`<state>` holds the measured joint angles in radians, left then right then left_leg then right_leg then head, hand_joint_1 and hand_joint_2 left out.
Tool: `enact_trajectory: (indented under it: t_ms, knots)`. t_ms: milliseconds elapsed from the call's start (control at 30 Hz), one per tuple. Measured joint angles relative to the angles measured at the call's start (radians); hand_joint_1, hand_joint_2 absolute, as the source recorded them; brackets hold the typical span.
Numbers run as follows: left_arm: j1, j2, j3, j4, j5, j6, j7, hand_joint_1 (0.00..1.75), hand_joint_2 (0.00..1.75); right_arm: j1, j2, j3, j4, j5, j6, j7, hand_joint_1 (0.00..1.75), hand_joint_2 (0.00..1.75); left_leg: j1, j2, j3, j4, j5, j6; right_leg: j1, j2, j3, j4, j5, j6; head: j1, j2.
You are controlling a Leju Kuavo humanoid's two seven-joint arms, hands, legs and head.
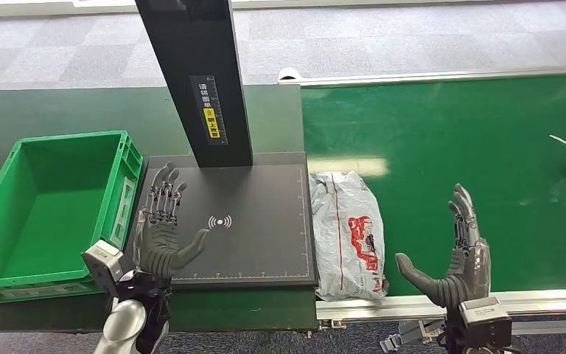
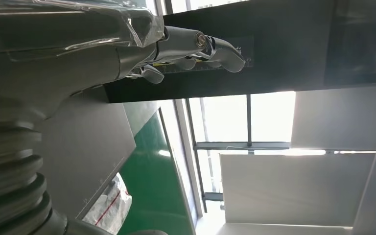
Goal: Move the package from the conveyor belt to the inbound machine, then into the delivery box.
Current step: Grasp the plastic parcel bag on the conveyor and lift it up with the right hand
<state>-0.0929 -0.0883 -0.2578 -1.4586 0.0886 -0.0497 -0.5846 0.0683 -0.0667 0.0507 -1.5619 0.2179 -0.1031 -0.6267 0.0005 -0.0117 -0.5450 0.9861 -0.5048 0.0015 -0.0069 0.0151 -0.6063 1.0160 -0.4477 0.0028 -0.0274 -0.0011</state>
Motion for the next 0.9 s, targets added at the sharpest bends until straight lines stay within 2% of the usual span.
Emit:
enact_trajectory:
  t_ms: [233,267,333,433,567,700,900]
  knots:
    - [0.021,0.008,0.013,-0.003,0.026,-0.032,-0.030,0.00,1.75,-0.030,-0.002,0.043,0.039,0.078,-0.001,0.034,0.00,1.75,0.000,0.000,0.000,0.000,0.000,0.000,0.000,0.000,0.000,0.000,0.000,0.000,0.000,0.000]
    - [0.024,0.009,0.014,-0.003,0.026,-0.032,-0.033,0.00,1.75,-0.037,-0.004,0.049,0.048,0.112,-0.003,0.062,0.00,1.75,0.000,0.000,0.000,0.000,0.000,0.000,0.000,0.000,0.000,0.000,0.000,0.000,0.000,0.000]
    - [0.026,0.011,0.015,-0.003,0.023,-0.033,-0.036,0.00,1.75,-0.063,-0.014,0.063,0.089,0.229,-0.007,0.170,0.00,1.75,0.000,0.000,0.000,0.000,0.000,0.000,0.000,0.000,0.000,0.000,0.000,0.000,0.000,0.000]
    - [0.035,0.013,0.017,-0.007,0.004,-0.038,-0.028,0.00,1.75,-0.113,-0.036,0.075,0.200,0.410,0.011,0.338,0.00,1.75,0.000,-0.001,0.000,0.000,0.000,0.000,0.000,0.000,0.001,0.000,0.000,0.000,0.000,0.000]
    - [0.060,0.011,0.023,-0.032,-0.028,-0.051,-0.002,0.00,1.75,-0.174,-0.051,0.101,0.376,0.555,0.076,0.454,0.00,1.75,0.000,-0.001,0.001,0.000,0.000,0.000,0.000,0.000,0.001,0.000,0.000,0.000,0.000,0.000]
    - [0.076,0.001,0.028,-0.048,-0.042,-0.062,0.020,0.00,1.75,-0.248,-0.043,0.151,0.563,0.635,0.122,0.502,0.00,1.75,0.000,-0.001,0.001,0.000,0.000,0.000,0.000,0.000,0.001,0.000,0.000,0.000,0.000,0.000]
    - [0.077,-0.023,0.033,-0.063,-0.051,-0.052,0.051,0.00,1.75,-0.373,-0.011,0.222,0.796,0.675,0.180,0.558,0.00,1.75,0.000,0.001,0.005,0.000,0.000,0.000,0.001,0.001,0.004,0.000,0.000,0.000,0.000,0.000]
